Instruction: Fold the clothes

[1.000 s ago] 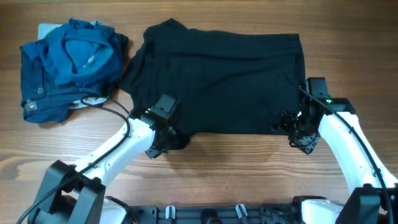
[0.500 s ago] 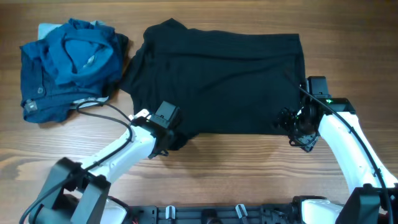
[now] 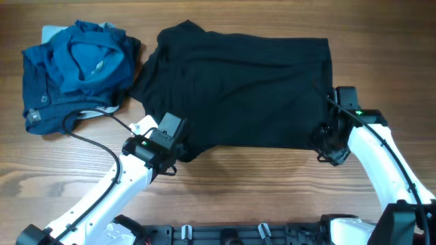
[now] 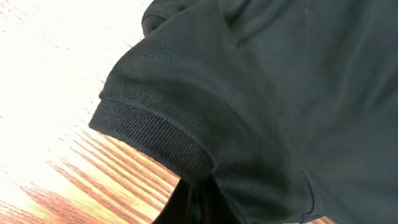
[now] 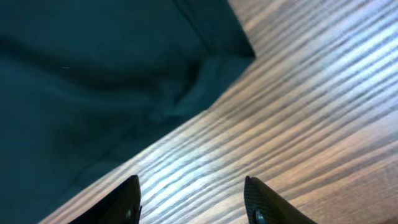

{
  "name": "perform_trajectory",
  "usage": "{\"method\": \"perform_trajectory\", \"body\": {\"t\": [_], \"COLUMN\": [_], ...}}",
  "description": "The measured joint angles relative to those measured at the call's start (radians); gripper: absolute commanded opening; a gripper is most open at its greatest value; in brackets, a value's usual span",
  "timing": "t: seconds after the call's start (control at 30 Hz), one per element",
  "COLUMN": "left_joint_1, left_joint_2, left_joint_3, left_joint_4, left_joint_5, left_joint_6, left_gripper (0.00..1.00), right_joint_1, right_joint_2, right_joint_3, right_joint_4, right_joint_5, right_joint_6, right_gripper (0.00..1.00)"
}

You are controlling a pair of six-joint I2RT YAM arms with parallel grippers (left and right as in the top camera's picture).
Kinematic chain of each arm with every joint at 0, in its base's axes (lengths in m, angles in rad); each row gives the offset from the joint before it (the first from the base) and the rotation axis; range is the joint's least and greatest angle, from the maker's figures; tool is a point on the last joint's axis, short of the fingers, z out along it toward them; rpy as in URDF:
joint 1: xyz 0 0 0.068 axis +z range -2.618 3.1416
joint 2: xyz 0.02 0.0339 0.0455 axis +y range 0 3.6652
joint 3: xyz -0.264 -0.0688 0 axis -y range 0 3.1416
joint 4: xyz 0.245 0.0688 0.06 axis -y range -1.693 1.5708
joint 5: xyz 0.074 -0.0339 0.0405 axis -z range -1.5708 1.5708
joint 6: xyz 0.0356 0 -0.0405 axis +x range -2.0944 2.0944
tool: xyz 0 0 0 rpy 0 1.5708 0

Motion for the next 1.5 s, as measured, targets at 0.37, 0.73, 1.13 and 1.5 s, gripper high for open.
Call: {"method": "perform_trajectory", "body": {"t": [0.37,0.73,1.13,1.5], "left_joint_1": [0.000,0.000,0.000,0.000], "left_joint_2": [0.000,-0.010,-0.060,0.212], "left_joint_3": [0.001,0.051,0.205,0.210], "left_joint_4": [0.000,-0.055,-0.042,0.336], "left_joint_5": [-0.007,-0.068,-0.154,-0.314], "left_joint_6": [0.000,0.072,0.174,0.246], "left_gripper": [0.04,0.04,0.04,0.04], "right_joint_1": [0.000,0.004,-0.014,-0.014], "right_joint_2": [0.063,0.019,-0.305,-0.047], "right_joint_3": [-0.122,-0.109,-0.111,-0.111], "right_joint_4": [0.327,0.092,-0.001,0.318], "right_joint_5": [0.095,0.080,-0.039,0.045], "right_joint_6": [0.003,0.075,0.059,0.028], "right_gripper": [0.41,0.04,0.04,0.04]}}
